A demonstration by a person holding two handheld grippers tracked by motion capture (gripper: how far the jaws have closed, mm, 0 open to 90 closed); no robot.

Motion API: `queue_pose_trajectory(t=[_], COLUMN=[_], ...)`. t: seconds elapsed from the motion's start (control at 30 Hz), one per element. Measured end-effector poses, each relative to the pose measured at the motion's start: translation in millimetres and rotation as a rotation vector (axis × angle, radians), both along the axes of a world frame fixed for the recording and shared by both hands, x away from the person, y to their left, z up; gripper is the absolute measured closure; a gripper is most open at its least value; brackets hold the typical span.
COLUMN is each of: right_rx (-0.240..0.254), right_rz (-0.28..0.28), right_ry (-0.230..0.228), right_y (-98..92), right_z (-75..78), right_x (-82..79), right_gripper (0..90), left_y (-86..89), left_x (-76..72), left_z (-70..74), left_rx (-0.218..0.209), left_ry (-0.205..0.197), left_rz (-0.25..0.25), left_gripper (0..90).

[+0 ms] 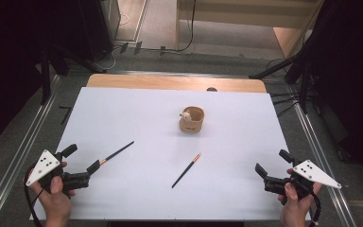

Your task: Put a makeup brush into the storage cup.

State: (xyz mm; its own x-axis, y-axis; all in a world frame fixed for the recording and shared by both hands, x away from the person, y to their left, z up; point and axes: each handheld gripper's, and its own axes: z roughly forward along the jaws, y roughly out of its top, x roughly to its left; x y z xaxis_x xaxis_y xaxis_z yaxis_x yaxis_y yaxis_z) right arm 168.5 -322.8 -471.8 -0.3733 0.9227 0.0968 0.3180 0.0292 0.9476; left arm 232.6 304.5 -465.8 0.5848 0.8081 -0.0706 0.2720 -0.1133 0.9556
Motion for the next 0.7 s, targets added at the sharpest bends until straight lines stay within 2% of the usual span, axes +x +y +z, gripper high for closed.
queue_pose_trajectory(t=[0.13, 0.23, 0.33, 0.57, 0.7], right_rx=[0.012, -0.001, -0.014, -0.030, -0.031], right_rz=[0.026, 0.049, 0.070, 0.129, 0.162], right_ry=[-0.004, 0.004, 0.015, 0.037, 0.044], right_y=[6.9, 13.1, 17.4, 31.0, 39.4], right_z=[4.2, 5.3, 7.2, 15.8, 20.4], right_x=[6.7, 12.6, 17.9, 30.8, 38.1], right_gripper=[0.0, 0.0, 0.0, 0.0, 0.0], left_y=[1.9, 2.6, 0.6, -4.5, -5.5], left_x=[-0.7, 0.5, 2.3, 3.6, 5.0], left_z=[-1.7, -1.7, -1.9, -2.4, -1.6], left_rx=[0.004, -0.006, 0.014, 0.018, 0.002], left_ry=[0.007, 0.010, 0.009, 0.016, 0.017], left_rz=[0.003, 0.006, -0.001, -0.014, -0.007], left_gripper=[0.0, 0.0, 0.0, 0.0, 0.0])
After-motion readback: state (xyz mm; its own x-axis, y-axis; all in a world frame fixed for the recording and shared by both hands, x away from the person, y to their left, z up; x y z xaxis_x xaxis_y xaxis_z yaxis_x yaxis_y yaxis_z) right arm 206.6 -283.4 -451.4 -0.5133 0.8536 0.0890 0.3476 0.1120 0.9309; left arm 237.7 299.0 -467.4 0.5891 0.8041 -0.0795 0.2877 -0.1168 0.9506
